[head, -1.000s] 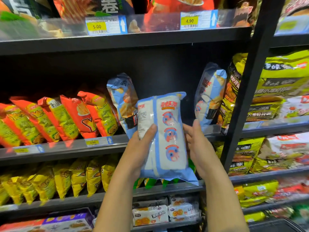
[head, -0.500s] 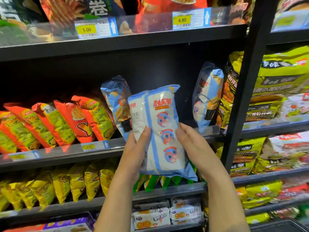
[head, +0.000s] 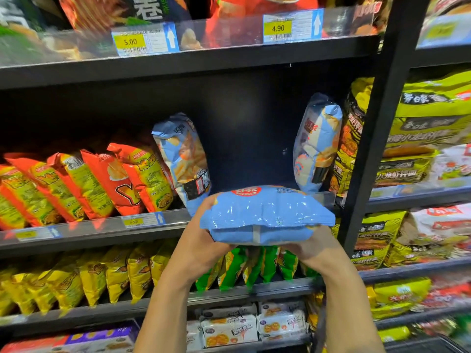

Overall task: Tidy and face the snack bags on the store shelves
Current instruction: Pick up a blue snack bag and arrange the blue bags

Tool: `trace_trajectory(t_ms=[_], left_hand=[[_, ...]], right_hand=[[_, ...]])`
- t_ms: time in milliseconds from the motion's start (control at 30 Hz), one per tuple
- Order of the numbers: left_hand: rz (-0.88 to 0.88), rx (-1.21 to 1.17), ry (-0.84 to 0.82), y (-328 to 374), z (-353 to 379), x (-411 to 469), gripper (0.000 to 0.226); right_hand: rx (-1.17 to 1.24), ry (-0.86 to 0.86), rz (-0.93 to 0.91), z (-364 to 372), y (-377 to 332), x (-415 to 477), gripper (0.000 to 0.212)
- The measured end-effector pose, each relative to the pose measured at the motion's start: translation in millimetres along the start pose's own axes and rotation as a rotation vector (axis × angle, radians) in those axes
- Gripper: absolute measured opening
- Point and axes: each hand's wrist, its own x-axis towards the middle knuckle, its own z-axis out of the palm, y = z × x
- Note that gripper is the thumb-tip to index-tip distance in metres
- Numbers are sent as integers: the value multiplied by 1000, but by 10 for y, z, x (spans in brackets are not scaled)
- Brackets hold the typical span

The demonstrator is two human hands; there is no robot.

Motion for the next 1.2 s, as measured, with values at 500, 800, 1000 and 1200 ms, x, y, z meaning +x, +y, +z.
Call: trace_trajectory(t_ms=[500, 800, 1000, 1200], left_hand=[[-471, -552, 69, 488, -16, 267, 53], [-683, -690, -9, 710, -37, 271, 40], [-488, -293, 263, 807, -41, 203, 26], [-165, -178, 255, 874, 22, 52, 46]], right_hand=[[651, -99, 255, 98, -293, 166, 76], [841, -92, 403, 115, -513, 276, 35], [795, 41, 307, 201, -504, 213, 39], [612, 186, 81, 338, -478, 204, 43]])
